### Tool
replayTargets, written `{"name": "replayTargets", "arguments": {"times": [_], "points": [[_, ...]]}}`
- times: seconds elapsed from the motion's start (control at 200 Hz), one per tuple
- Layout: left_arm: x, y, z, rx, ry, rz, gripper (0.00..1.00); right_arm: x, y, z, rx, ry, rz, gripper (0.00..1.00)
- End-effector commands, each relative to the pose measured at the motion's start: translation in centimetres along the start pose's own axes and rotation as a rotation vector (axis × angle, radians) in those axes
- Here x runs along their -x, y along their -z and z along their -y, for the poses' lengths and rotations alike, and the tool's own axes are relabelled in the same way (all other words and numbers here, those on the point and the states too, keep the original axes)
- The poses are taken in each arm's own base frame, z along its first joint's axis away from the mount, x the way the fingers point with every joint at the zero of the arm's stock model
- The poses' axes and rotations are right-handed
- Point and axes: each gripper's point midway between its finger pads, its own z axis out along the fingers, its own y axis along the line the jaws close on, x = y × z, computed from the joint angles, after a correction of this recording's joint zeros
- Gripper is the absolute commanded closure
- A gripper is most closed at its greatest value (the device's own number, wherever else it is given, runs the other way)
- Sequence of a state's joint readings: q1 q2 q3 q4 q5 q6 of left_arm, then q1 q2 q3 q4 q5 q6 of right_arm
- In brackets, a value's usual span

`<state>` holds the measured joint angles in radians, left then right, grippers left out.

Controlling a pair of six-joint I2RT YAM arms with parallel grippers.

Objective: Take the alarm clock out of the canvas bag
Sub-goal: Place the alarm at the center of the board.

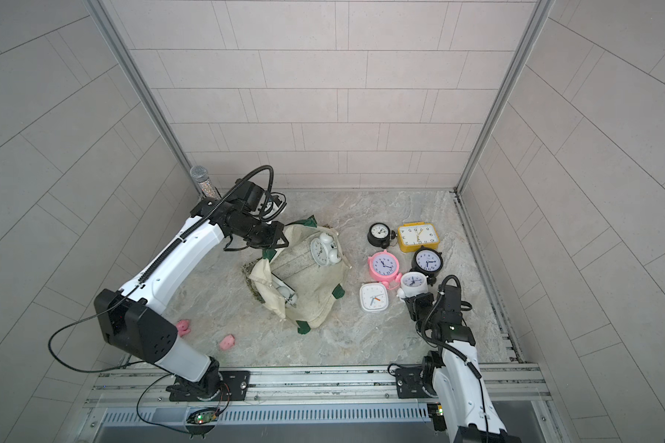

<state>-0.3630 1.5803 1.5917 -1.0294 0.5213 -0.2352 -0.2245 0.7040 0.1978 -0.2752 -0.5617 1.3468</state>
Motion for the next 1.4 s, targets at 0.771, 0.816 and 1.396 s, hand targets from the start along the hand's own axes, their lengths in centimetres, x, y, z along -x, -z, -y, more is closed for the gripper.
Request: {"name": "replayTargets", "arguments": {"times": [0.771,0.816,1.396], "points": [[-0.6,-0.7,-0.1,0.011,-0.01,-0.028,1.0,3.1,0.2,-0.6,0.001,-0.011,0.036,0.28],[-0.6,-0.7,-0.1,0.01,-0.01,-0.028,1.0,3.2,0.3,-0.8,0.003,-0.009,0.035,0.23],[-0.4,-0.3,0.0,0.013,-0.017,-0.017,1.0,0.8,7.8,-15.9,0.294,0.452,0.147,0.24]]}}
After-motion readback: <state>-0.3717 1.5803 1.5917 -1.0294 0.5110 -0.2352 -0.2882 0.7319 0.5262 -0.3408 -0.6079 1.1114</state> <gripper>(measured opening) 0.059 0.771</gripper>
